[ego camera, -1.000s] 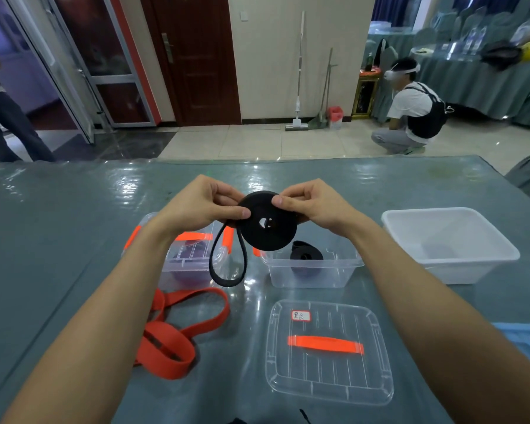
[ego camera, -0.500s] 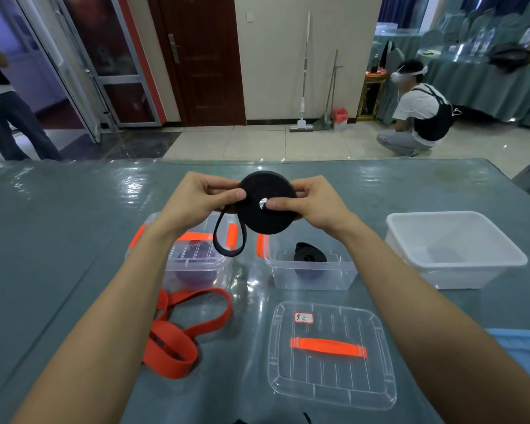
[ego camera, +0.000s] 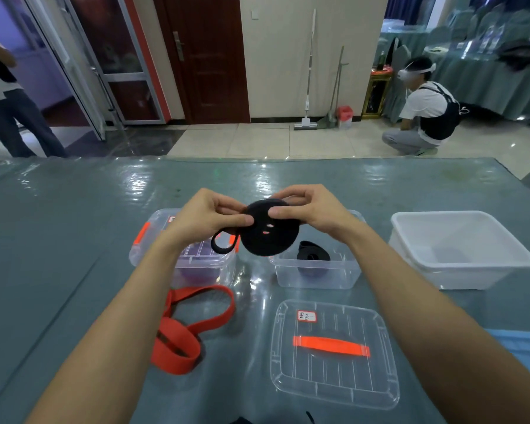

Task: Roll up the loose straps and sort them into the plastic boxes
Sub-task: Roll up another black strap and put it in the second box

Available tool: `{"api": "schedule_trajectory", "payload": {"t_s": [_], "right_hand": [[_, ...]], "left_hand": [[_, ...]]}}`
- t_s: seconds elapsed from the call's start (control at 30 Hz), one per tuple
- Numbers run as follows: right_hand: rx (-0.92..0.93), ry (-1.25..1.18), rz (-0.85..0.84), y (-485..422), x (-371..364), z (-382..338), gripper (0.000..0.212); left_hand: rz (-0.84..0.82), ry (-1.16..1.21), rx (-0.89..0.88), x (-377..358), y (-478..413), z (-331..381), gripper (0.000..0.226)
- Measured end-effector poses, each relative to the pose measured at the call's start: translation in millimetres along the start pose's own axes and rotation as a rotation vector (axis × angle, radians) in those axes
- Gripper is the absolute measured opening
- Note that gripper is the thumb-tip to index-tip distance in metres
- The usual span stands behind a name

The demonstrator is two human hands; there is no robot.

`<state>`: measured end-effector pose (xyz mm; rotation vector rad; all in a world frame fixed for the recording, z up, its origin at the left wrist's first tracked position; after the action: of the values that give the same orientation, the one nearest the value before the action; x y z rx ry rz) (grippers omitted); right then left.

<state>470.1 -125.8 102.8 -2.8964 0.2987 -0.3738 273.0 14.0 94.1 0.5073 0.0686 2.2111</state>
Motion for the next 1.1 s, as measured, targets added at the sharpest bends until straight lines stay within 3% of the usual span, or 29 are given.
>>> {"api": "schedule_trajectory", "payload": {"t_s": [0.07, 0.17, 0.43, 0.63, 0.77, 0.93, 1.1], "right_hand": [[-0.008, 0.117, -0.101, -4.8, -4.6, -6.2, 0.032], [-0.004, 0.194, -0.145, -11.1, -11.0, -9.5, 0.025], [-0.010, -0.015, 0.050, -9.2, -2.8, 7.8, 0.025], [-0.028, -0.164, 0.236, -9.3, 2.5, 27.1, 0.026], [-0.064, -0.254, 0.351, -8.5, -0.8, 43.0, 0.025], [-0.097, -0.306, 0.399, -7.4, 3.5, 57.8, 0.024], [-0.123, -0.324, 0.534, -7.7, 18.5, 68.9, 0.022]], "left_hand": [[-0.035, -0.197, 0.006, -1.1, -1.7, 11.4, 0.017], [-0.049, -0.250, 0.014, -0.8, -2.2, 25.6, 0.015], [-0.031, -0.077, 0.023, 4.3, -1.9, 10.1, 0.022], [0.135, 0.180, -0.040, -18.9, -3.2, -10.8, 0.022], [0.245, 0.225, -0.043, -37.8, -5.5, -15.1, 0.039], [0.332, 0.324, 0.007, -39.8, -17.3, -21.3, 0.012], [0.349, 0.452, 0.030, -50.3, -37.6, -18.4, 0.013]]}}
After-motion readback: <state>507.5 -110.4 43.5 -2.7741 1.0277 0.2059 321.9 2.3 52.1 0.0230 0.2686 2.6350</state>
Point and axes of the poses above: each hand's wrist, its own y-axis away from the middle knuckle, its own x-axis out of the back of the hand, z = x × y, the point moved 5 cm from there along -y, towards the middle knuckle, and after that the axes turned 14 degrees about x, right-handed, at the moved point
